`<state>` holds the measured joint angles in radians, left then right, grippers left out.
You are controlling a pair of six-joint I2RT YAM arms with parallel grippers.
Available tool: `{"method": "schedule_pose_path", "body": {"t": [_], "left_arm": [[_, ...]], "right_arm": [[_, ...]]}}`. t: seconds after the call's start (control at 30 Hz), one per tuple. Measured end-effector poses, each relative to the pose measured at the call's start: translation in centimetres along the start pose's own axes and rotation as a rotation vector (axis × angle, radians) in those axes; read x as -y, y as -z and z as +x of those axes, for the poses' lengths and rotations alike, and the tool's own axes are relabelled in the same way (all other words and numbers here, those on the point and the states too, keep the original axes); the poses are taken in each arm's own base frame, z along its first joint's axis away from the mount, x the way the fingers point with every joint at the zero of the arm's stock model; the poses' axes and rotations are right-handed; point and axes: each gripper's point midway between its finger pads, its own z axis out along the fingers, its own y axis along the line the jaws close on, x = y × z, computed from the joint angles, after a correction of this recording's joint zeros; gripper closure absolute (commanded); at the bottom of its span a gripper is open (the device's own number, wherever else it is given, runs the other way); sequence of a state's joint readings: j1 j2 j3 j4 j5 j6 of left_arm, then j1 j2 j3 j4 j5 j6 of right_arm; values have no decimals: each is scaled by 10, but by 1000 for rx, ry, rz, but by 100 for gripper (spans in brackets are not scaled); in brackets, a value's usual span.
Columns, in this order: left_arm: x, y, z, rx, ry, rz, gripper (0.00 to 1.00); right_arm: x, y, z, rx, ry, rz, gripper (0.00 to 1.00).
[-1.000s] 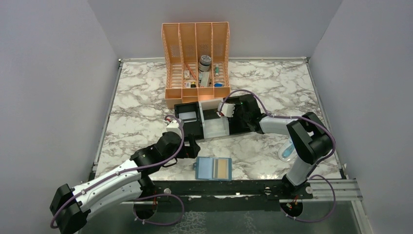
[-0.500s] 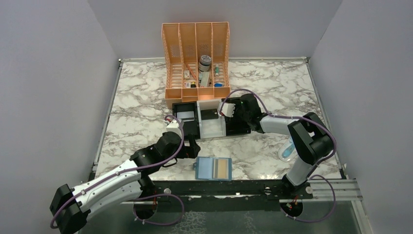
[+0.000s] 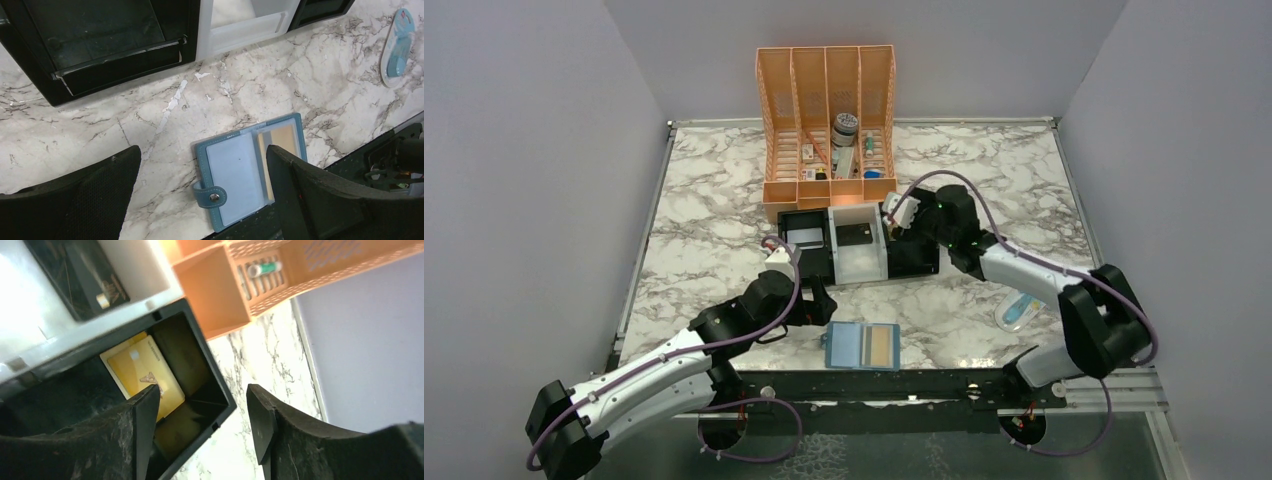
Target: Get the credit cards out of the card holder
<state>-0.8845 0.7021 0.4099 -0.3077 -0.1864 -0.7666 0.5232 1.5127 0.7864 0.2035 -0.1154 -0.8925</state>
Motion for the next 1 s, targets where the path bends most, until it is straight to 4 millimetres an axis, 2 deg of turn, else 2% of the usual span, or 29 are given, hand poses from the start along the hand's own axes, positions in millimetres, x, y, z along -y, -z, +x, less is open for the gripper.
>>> {"method": "schedule_pose_path", "body": {"t": [0.07, 0.13, 0.2, 0.27, 0.33, 0.37, 0.43, 0.5, 0.63, 0.7, 0.77, 0.87, 1.0], "left_arm": [[1, 0, 1, -6, 4, 6, 1], [1, -1, 3, -10, 6, 12, 1], [-1, -2, 8, -23, 8, 10, 1], [-3, -3, 13, -38, 10, 8, 1], [-4, -4, 18, -55, 14, 8, 3], [-3, -4, 19, -62, 16, 10, 5], [-1, -4, 21, -75, 20, 22, 8], [4, -2, 24, -92, 23, 48, 12], [17, -1, 28, -125, 29, 115, 16], [18, -3, 34, -153, 31, 123, 17], [13, -7, 44, -184, 38, 104, 17], [2, -13, 59, -236, 44, 57, 18], [-9, -18, 73, -288, 41, 7, 25]], "right_arm": [[10, 14, -16, 52, -68, 41, 22], [22, 37, -38, 142, -194, 98, 15], [29, 60, -58, 241, -354, 140, 4], [28, 84, -74, 333, -583, 154, 2], [16, 99, -82, 383, -803, 119, 0], [4, 104, -84, 393, -918, 68, 1], [-22, 107, -84, 369, -1075, -31, 16], [-63, 109, -76, 309, -1254, -156, 31], [-159, 124, -49, 151, -1541, -389, 44], [-193, 134, -40, 63, -1627, -456, 51], [-205, 141, -45, 35, -1655, -500, 57], [-211, 149, -66, 43, -1640, -570, 62], [-228, 151, -85, -16, -1602, -627, 63]]}}
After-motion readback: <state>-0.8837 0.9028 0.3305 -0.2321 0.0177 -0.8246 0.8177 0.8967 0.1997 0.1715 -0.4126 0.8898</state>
